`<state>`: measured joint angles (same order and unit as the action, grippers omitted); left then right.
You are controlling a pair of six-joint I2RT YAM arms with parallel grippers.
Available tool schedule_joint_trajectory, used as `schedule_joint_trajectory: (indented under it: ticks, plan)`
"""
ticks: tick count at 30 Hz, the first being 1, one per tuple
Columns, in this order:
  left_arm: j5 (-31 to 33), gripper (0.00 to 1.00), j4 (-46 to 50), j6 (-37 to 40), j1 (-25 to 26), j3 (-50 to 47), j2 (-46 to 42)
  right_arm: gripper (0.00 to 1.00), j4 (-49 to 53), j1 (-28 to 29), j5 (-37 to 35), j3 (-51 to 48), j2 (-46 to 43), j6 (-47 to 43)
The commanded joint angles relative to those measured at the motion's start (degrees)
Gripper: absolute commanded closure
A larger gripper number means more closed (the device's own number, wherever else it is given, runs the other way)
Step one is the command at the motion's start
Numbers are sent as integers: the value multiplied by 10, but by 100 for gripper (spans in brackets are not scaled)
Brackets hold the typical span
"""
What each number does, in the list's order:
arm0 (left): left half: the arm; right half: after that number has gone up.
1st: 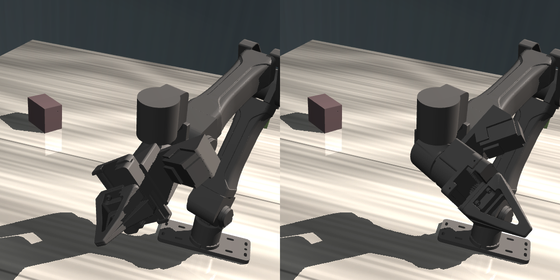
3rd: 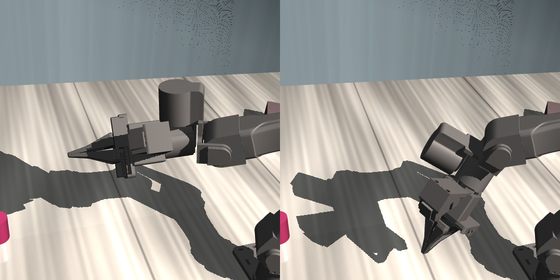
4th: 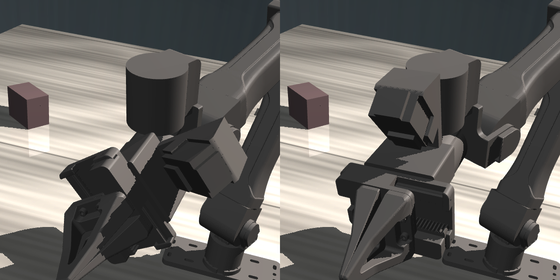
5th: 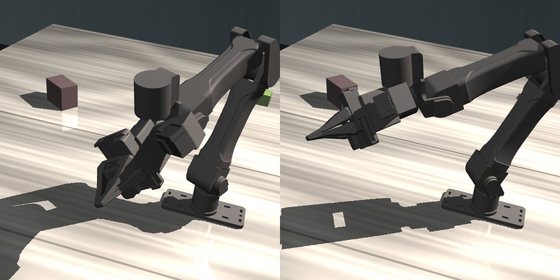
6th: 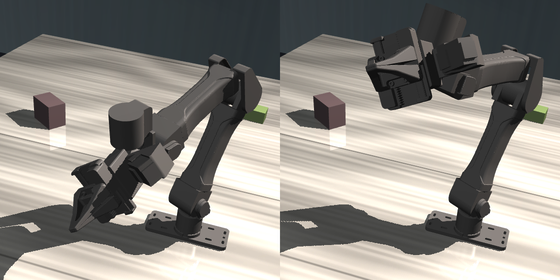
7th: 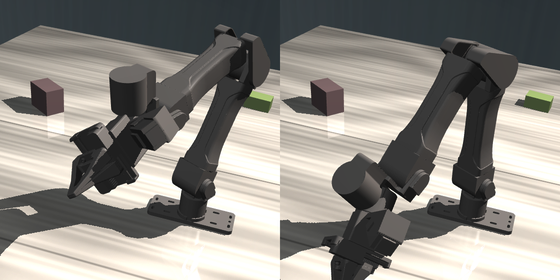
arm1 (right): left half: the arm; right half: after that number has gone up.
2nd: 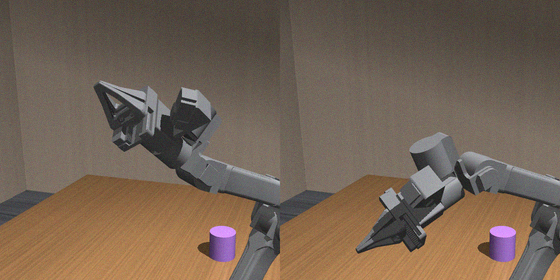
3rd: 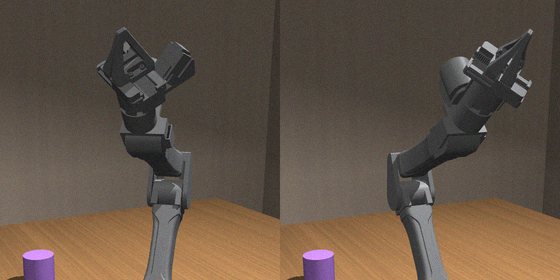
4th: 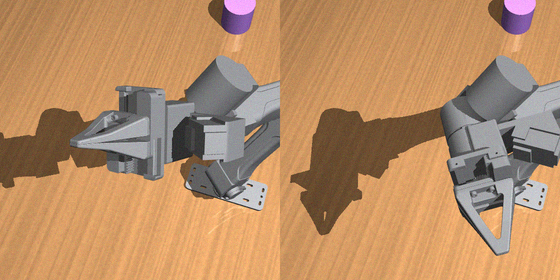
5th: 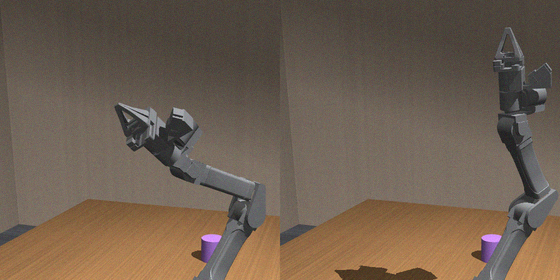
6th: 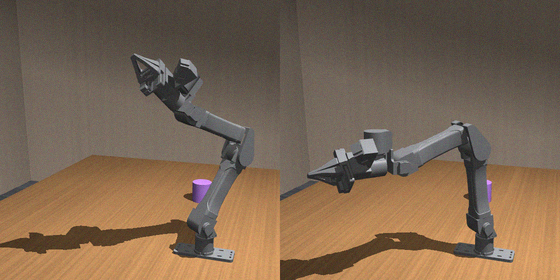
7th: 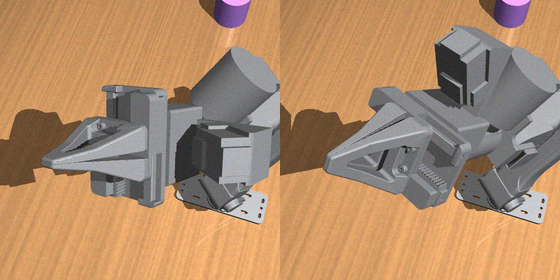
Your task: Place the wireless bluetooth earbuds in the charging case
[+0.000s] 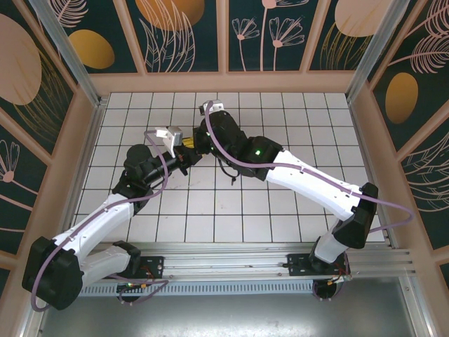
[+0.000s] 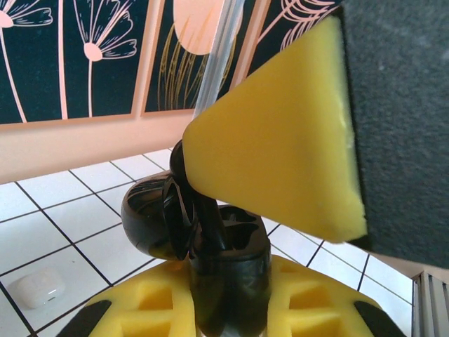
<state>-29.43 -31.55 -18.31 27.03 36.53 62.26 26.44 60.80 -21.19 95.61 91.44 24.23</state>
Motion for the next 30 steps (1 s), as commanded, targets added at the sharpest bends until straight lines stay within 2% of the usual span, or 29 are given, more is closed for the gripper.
schedule_joint_trajectory:
  ticks: [1, 15, 30]
  plan:
    - [7, 92, -17, -2, 2, 24, -13, 91, 20, 4, -21, 2, -16, -14]
    - [12, 92, -16, -6, 2, 20, -19, 91, 10, 4, -4, -11, -41, -6]
    - [8, 92, -22, -16, 2, 22, -19, 91, 22, 4, -2, -13, -22, -14]
